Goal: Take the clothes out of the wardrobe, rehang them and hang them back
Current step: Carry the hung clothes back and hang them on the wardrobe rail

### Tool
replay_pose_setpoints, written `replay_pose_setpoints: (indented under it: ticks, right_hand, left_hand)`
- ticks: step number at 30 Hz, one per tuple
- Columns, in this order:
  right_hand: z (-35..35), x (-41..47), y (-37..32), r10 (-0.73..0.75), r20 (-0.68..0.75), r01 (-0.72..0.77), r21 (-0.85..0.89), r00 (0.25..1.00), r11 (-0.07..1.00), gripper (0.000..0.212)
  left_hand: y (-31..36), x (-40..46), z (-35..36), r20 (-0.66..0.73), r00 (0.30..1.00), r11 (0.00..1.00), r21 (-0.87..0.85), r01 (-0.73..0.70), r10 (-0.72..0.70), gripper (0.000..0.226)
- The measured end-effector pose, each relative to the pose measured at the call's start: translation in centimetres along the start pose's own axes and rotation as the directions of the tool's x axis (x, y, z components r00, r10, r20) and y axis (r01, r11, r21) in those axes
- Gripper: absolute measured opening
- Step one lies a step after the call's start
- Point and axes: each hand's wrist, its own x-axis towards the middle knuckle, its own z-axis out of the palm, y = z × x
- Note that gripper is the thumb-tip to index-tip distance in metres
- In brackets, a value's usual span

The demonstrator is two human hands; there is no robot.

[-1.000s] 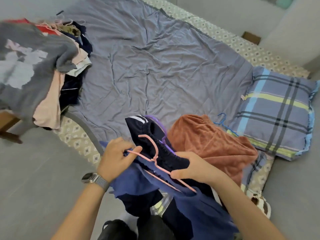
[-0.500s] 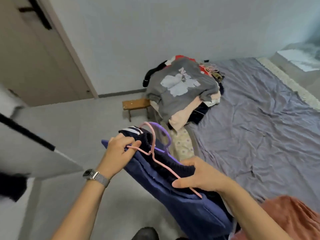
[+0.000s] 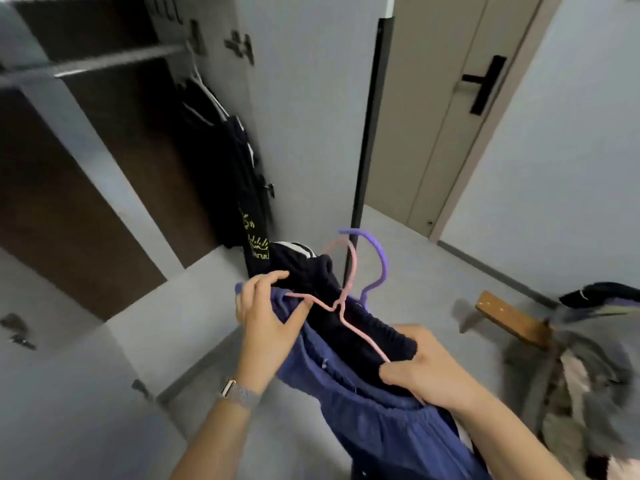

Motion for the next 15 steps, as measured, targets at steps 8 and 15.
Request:
replay_pose_setpoints:
  ticks: [8, 15]
  right_hand:
    - [1.4, 16.5, -4.6, -0.118, 0.271, 0.13, -0.027, 0.955, 0.991, 0.023]
    - [7.7, 28.7, -10.4, -0.085, 0.523, 0.103, -0.005, 0.848, 0.995, 0.034]
  left_hand:
    - [-0.5, 6.7, 0.9, 0.152, 0.82, 0.525, -0.701, 0.482, -0.551, 0.026]
    - [-3.4, 17.3, -4.7, -0.025, 0.738, 0.358, -0.885, 0.297, -0.674, 0.027]
